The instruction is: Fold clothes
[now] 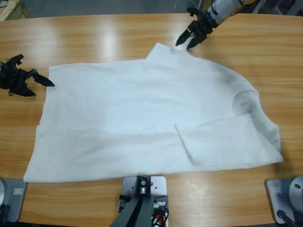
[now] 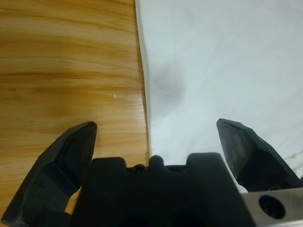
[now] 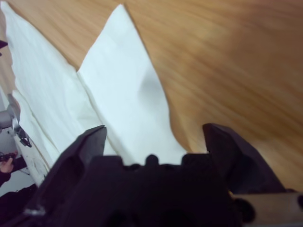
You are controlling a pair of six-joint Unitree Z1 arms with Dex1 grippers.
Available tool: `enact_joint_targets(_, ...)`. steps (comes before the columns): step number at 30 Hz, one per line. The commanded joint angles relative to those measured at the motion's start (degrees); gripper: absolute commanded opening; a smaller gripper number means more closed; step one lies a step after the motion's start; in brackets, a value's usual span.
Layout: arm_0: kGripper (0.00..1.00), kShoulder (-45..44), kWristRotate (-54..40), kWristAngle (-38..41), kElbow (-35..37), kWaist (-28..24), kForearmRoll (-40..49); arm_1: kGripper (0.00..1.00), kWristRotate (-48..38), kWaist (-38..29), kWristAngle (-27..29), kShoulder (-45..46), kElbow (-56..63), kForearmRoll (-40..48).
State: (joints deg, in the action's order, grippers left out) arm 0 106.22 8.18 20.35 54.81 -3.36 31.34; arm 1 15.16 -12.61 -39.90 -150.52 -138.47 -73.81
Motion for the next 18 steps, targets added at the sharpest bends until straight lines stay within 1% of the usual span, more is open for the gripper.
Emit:
enact_joint_targets(1,0.977,2.8,-0.6,1.2,-0.9,-0.1,-0.8,0.720,1.4,-3.2,1.1,-4.3,0.2,-2.4)
enact_joint_targets(3,0.977,2.7,-0.6,1.2,-0.9,-0.1,-0.8,0.713,1.5,-3.5,1.3,-4.2,0.2,-2.8)
enact_joint_targets(5,0.977,2.6,-0.6,1.2,-0.9,-0.1,-0.8,0.641,1.5,-3.5,1.7,-4.2,0.3,-2.8)
enact_joint_targets(6,0.977,2.5,-0.6,1.2,-1.0,-0.1,-0.8,0.620,1.5,-3.5,1.9,-4.2,0.3,-2.8)
enact_joint_targets(8,0.977,2.5,-0.6,1.2,-1.1,-0.1,-0.8,0.515,1.5,-3.3,2.0,-4.3,0.2,-2.8)
enact_joint_targets(9,0.977,2.5,-0.6,1.2,-1.2,-0.1,-0.8,0.445,1.2,-3.2,2.1,-4.4,0.2,-2.7)
enact_joint_targets(10,0.977,2.5,-0.6,1.2,-1.2,-0.1,-0.8,0.330,0.8,-3.1,2.1,-4.5,0.1,-2.6)
enact_joint_targets(12,0.977,2.5,-0.6,1.2,-1.1,-0.1,-0.8,0.069,-0.1,-2.9,2.4,-4.9,-0.2,-2.6)
enact_joint_targets(13,0.977,2.5,-0.6,1.2,-1.1,-0.1,-0.8,0.011,-0.7,-2.9,2.7,-5.0,-0.4,-2.4)
enact_joint_targets(18,0.982,3.3,-1.0,0.8,-0.5,-0.3,-0.9,0.000,-2.6,-2.9,4.2,-5.6,-1.4,-2.1)
